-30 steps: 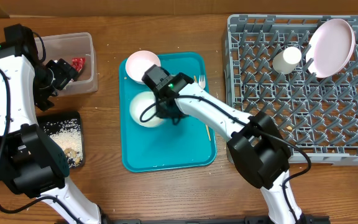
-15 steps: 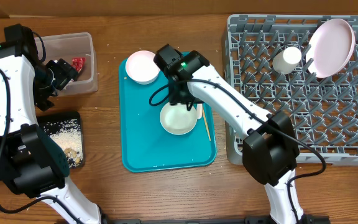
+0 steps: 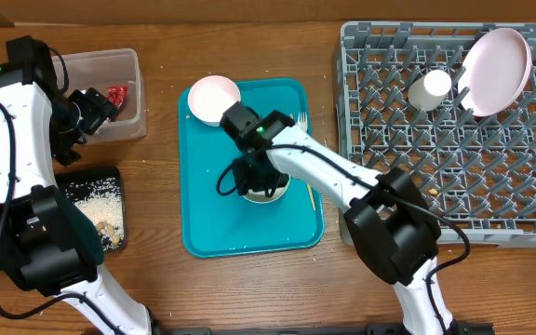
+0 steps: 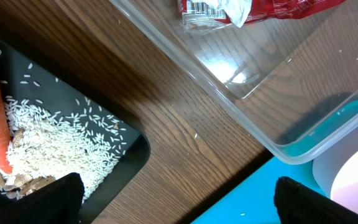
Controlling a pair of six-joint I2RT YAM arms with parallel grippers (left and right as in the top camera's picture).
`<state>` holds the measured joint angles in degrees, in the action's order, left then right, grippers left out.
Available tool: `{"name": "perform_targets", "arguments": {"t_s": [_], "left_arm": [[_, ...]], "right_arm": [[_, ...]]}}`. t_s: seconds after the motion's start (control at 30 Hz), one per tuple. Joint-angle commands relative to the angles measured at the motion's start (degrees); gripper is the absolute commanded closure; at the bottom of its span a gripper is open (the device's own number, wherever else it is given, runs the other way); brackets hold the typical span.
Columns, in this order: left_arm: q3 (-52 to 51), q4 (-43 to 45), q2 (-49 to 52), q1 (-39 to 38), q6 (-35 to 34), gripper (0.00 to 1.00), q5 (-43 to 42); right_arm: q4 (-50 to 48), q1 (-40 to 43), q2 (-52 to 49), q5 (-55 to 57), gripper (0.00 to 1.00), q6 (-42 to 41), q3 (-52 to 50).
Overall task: Sort waste into correct bins and load items into the dishwasher rack
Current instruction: 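Reach the right gripper to the white bowl and grasp its rim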
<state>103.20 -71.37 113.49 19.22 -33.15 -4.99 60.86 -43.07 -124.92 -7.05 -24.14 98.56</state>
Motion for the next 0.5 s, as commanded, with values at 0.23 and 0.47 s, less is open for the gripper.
{"name": "perform_targets", "arguments": {"t_s": [0.23,0.47], "left_arm": [[0.2,-0.2,-0.4,-0.1,-1.2,0.00,-0.4],[0.2,-0.2,-0.4,-0.1,-1.2,0.00,-0.4]], "right_arm": [[0.8,-1.6,1.5,-0.5,0.46,0.3,2.6],[8.8,-0.6,2.7,-0.6,0.43,0.5,11.8]]}}
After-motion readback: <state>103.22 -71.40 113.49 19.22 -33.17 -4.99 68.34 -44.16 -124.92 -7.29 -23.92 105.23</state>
